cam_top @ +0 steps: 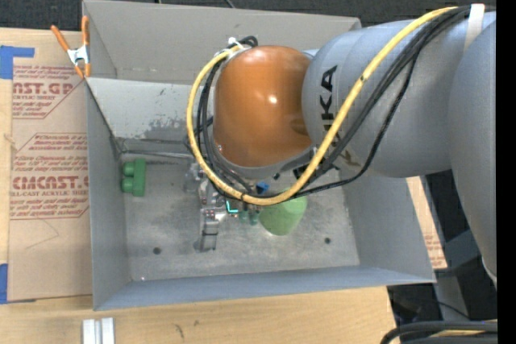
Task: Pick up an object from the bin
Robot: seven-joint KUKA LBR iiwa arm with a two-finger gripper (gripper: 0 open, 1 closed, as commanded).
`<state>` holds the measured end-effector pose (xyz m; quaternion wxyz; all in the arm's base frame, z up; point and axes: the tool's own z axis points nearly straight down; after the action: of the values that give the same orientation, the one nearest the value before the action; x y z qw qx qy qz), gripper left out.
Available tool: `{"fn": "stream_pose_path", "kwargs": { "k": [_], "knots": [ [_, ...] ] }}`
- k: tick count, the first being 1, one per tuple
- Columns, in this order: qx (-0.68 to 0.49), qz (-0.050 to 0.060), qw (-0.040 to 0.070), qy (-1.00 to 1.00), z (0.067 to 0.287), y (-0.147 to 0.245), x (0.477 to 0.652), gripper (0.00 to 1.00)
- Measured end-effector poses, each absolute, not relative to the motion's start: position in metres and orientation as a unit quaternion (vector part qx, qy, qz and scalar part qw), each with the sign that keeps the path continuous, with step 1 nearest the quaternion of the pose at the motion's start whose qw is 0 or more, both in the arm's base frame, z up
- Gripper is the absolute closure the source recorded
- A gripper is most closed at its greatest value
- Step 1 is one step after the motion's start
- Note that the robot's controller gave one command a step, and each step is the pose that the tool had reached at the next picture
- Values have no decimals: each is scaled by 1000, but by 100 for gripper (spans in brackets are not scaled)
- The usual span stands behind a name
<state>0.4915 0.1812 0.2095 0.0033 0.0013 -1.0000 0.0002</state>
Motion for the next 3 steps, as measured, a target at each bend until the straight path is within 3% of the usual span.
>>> {"fn": "stream_pose_path", "kwargs": {
  "k": [1, 2, 3],
  "knots": [
    [67, 0, 0, -998, 156, 110, 558, 0],
    [173, 0, -2, -985, 68, 74, 580, 0],
    [381, -1, -4, -925, 71, 110, 582, 0]
  ]
}}
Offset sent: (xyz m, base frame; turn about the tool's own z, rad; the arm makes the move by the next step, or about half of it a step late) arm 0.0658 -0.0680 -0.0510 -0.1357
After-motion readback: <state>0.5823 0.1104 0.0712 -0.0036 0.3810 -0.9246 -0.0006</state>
